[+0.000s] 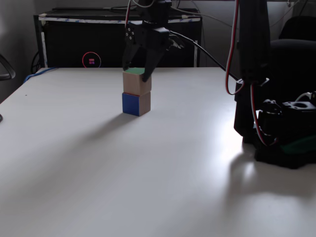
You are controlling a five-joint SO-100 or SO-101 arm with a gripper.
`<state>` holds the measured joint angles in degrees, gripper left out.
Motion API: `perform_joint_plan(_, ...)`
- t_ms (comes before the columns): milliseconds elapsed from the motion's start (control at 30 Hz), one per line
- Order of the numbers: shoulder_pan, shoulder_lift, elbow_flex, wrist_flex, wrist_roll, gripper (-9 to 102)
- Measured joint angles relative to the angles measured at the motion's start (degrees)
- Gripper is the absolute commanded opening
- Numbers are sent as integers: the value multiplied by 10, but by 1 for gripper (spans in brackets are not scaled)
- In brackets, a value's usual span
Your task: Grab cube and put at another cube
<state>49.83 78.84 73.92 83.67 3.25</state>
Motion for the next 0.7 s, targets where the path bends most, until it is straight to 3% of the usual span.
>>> perform_joint_plan(400,-13,11,0,28,13,38)
perform_joint_plan(700,-54,164,118,38,14,39)
